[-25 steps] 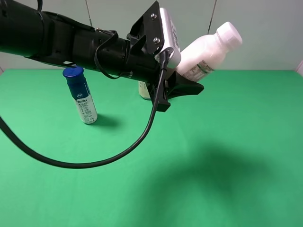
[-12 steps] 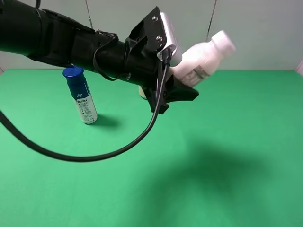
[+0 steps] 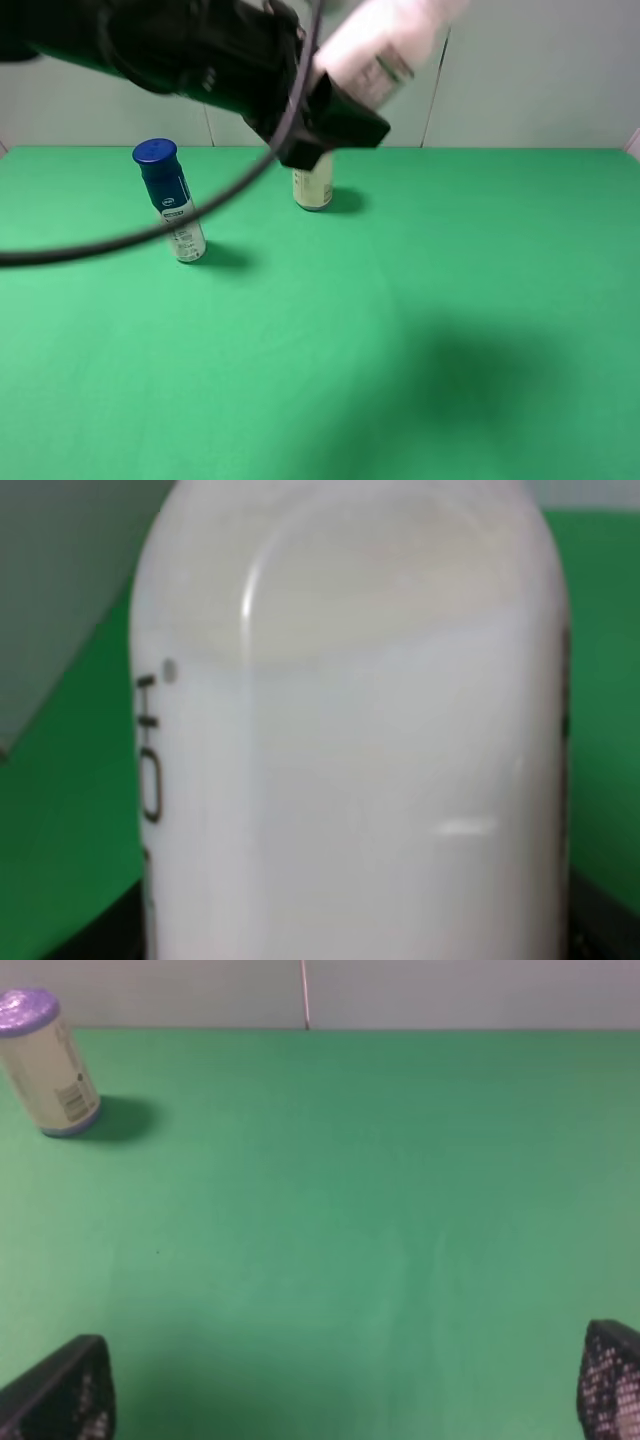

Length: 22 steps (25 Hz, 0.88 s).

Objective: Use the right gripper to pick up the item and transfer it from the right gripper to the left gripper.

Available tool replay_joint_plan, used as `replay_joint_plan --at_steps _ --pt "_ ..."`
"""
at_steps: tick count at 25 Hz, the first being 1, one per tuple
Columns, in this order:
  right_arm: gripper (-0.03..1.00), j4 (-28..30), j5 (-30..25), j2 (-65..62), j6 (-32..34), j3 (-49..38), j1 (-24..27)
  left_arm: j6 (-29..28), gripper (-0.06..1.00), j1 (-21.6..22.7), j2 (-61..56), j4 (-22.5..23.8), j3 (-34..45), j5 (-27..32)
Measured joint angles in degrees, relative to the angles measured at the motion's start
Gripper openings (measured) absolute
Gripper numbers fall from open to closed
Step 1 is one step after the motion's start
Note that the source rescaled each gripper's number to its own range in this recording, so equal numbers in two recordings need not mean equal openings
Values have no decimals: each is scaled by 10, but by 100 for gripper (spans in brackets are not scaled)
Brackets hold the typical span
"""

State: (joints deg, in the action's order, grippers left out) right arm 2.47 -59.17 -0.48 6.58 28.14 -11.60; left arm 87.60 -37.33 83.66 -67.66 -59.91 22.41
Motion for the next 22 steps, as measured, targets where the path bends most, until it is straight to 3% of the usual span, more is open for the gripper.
replay_joint_plan --at_steps 4,7,17,22 --pt "100 0 0 0 0 0 0 -135 1 21 -41 76 13 -11" --pt "100 0 0 0 0 0 0 -192 1 48 -72 118 44 -29" --pt "100 0 1 0 0 0 0 -252 1 152 -190 146 143 -41" --pt "100 0 1 0 0 0 0 -312 1 204 -238 178 168 -38"
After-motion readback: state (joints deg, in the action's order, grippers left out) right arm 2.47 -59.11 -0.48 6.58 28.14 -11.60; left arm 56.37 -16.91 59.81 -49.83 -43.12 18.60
